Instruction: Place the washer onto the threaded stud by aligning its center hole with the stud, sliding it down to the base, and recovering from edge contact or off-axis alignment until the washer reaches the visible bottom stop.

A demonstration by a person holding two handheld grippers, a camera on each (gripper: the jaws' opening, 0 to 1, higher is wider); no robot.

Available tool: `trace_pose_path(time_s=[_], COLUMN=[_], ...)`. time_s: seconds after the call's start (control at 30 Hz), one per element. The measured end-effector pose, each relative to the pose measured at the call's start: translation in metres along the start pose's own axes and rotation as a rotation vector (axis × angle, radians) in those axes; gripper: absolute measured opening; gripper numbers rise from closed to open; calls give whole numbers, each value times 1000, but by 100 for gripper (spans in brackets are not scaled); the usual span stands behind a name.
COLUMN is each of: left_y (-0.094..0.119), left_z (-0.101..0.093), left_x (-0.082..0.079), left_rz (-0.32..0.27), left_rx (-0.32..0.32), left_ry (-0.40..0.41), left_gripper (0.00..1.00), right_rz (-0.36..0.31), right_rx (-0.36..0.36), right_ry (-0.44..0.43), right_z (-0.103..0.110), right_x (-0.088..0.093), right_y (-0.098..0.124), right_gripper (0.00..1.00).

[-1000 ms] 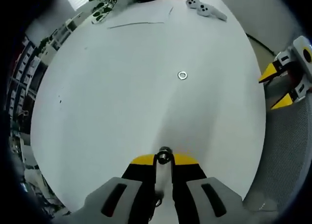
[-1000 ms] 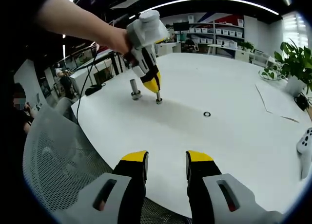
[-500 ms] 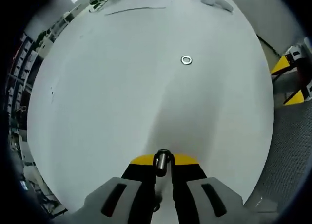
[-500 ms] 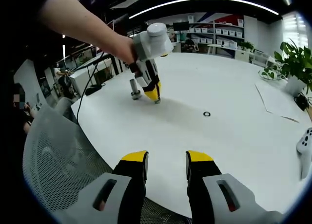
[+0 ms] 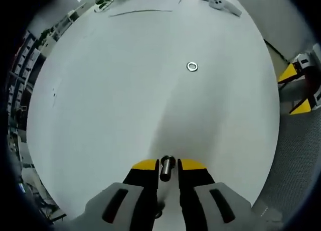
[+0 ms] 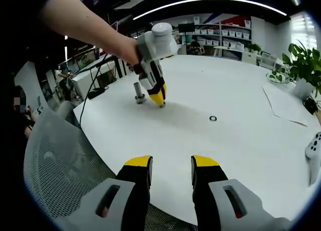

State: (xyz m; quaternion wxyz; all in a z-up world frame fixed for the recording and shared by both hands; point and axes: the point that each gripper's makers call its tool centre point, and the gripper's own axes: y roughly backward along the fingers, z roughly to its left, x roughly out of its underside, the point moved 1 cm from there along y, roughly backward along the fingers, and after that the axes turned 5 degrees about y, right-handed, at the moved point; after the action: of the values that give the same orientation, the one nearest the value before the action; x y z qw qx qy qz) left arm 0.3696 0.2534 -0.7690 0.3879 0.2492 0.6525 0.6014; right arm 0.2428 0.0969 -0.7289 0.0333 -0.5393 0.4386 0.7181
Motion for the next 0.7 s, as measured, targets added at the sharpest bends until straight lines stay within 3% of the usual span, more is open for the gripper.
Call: trace_pose_path(time_s=[0.17,0.37,0.7], left_y=[7,19,21], left_z=[0,-4,-17], left_x=[-8,-29,-63], left_rz=[-18,-60,-87], left_rx=[-8,-13,4], left_ry=[-7,-26,-64], left_gripper=[14,15,17], right_rz=[-2,-8,-2], right_rx=[1,2,-3], right_ry=[-1,-3,-5], right_z=[0,-1,0], right_x=[0,-1,0], right_y=[0,0,0], right_gripper=[34,34,34])
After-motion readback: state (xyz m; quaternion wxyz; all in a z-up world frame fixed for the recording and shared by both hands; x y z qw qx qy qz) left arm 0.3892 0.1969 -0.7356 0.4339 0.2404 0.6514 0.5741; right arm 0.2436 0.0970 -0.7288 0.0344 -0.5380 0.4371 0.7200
